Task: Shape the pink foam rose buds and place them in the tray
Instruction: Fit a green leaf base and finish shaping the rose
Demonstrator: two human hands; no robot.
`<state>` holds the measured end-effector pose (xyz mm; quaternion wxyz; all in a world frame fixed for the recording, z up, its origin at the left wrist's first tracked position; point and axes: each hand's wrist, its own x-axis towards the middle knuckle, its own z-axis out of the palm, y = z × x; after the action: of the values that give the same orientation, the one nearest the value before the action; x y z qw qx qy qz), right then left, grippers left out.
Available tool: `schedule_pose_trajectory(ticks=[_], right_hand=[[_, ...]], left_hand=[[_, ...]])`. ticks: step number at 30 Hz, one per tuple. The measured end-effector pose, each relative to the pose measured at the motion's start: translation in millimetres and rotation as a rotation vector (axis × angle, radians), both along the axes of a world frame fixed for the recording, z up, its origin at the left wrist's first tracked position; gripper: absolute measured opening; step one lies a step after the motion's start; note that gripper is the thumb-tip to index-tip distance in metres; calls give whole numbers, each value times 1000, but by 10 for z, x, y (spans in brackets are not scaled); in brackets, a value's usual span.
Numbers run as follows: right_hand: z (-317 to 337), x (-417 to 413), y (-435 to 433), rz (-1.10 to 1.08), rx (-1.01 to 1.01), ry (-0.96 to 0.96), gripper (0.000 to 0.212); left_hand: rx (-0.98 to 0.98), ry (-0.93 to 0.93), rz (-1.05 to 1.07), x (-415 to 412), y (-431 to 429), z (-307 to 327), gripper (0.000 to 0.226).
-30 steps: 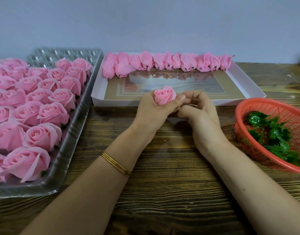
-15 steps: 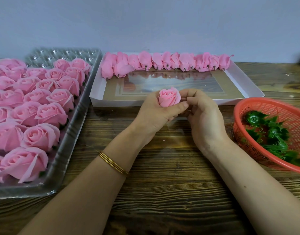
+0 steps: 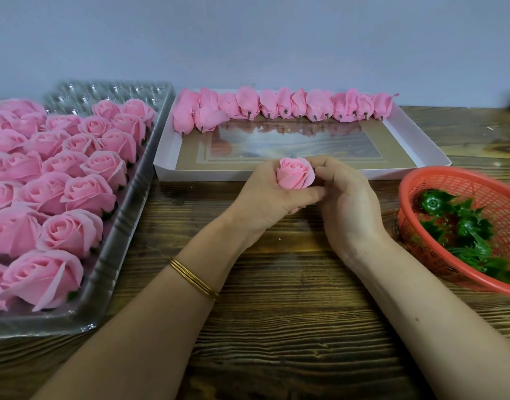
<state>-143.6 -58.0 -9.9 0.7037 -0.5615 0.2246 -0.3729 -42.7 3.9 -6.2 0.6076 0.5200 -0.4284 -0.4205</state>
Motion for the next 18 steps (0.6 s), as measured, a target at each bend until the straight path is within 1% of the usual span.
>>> schedule_pose_trajectory(ticks=[9,12,15,18], right_hand=[[49,-5,53,56,71,-35,41],[62,-4,61,66,86,-38,42],[63,0,62,82,72,-21,36],[51,5,58,85,94,-11,34]], left_hand=[[-19,6,-26,24,-1,-27,32],[-21,-5,-53,30,4,-25,36],[-38,10,-80,27,-1,-36,31],[-38,36,-80,9,-2,-45,20]])
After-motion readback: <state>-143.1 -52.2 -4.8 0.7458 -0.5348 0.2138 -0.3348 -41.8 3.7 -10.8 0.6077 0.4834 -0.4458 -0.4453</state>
